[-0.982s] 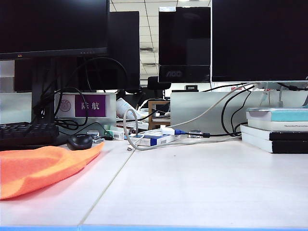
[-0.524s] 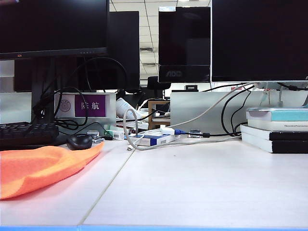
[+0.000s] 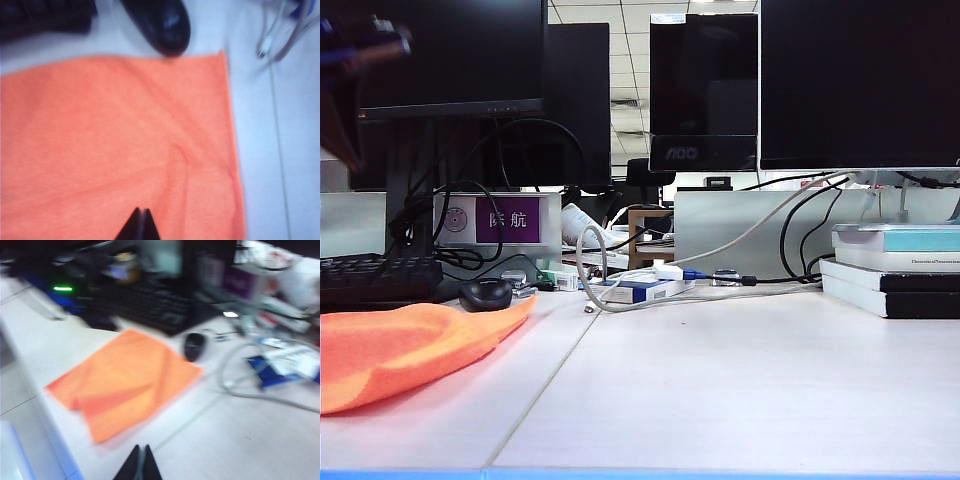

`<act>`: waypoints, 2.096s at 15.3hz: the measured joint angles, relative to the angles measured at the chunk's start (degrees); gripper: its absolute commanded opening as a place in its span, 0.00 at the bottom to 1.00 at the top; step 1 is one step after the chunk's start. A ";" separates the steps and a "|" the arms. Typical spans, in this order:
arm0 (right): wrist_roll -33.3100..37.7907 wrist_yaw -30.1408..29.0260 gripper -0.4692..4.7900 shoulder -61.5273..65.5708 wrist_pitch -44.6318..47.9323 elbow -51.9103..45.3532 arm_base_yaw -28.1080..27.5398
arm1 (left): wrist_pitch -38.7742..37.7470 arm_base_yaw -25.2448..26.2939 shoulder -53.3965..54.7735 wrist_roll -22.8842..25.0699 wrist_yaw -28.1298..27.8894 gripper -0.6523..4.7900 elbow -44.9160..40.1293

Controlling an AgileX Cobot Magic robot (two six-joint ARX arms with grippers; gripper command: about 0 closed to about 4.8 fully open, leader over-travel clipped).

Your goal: Wipe the table from left to right using the rag.

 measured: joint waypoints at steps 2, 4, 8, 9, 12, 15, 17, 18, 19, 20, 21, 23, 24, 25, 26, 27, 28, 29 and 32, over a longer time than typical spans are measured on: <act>0.02 0.07 0.09 0.44 1.40 -0.02 1.81 | 0.48 -0.02 3.04 -0.02 -0.02 0.65 0.02; 0.04 0.15 0.09 0.61 2.54 0.00 2.69 | 0.87 -0.02 6.80 0.00 0.04 0.69 0.04; 0.04 0.17 0.09 0.98 2.64 0.00 2.62 | 0.87 -0.02 13.49 0.02 0.02 0.69 0.04; 0.04 0.20 0.09 0.98 2.64 0.00 2.60 | 1.11 0.00 15.91 0.07 0.02 0.69 0.04; 0.04 0.20 0.09 0.98 2.64 0.00 2.56 | 2.43 0.00 20.65 -0.02 0.02 0.69 0.13; 0.04 0.20 0.09 0.98 2.64 0.00 2.56 | 3.91 -0.02 24.96 -0.02 -0.11 0.69 0.15; 0.04 0.20 0.09 0.98 2.67 0.00 2.56 | 4.24 -0.04 25.18 -0.02 -0.24 0.46 0.31; 0.04 0.17 0.09 0.98 3.10 0.00 2.56 | 4.07 0.00 25.53 0.00 -0.98 0.28 0.48; 0.02 0.20 0.09 0.98 3.65 0.00 2.56 | 4.04 0.11 25.59 0.00 -1.20 0.13 0.48; 0.02 0.20 0.09 0.98 4.09 0.00 2.56 | 3.91 0.11 25.68 0.00 -1.25 0.11 0.48; 0.04 0.20 0.09 0.98 4.26 0.00 2.56 | 3.67 0.09 25.68 -0.13 -1.18 0.11 0.48; 0.02 0.20 0.09 0.98 4.39 0.00 2.56 | 3.26 -0.02 25.70 0.28 -0.50 0.11 0.48; 0.02 0.20 0.09 0.98 4.39 0.00 2.56 | 2.84 0.02 25.70 2.14 0.83 0.11 0.48; 0.02 0.20 0.09 0.98 4.39 0.00 2.56 | 2.49 0.02 25.70 2.51 1.68 0.11 0.48; 0.02 0.20 0.09 0.98 4.39 0.00 2.56 | 0.55 0.00 25.38 3.23 4.37 0.11 0.42; 0.04 0.20 0.09 0.98 4.39 0.00 2.54 | -0.35 -0.02 24.83 3.63 5.49 0.11 0.35; 0.04 0.17 0.09 0.96 4.39 0.00 2.56 | -1.20 -0.02 22.29 3.82 8.00 0.11 0.50; 0.04 0.20 0.09 0.96 4.39 0.00 2.56 | -3.39 -0.02 18.53 3.85 9.86 0.11 4.11; 0.02 0.17 0.09 0.98 4.39 0.00 2.56 | -10.45 -0.02 13.35 3.82 13.05 0.11 15.34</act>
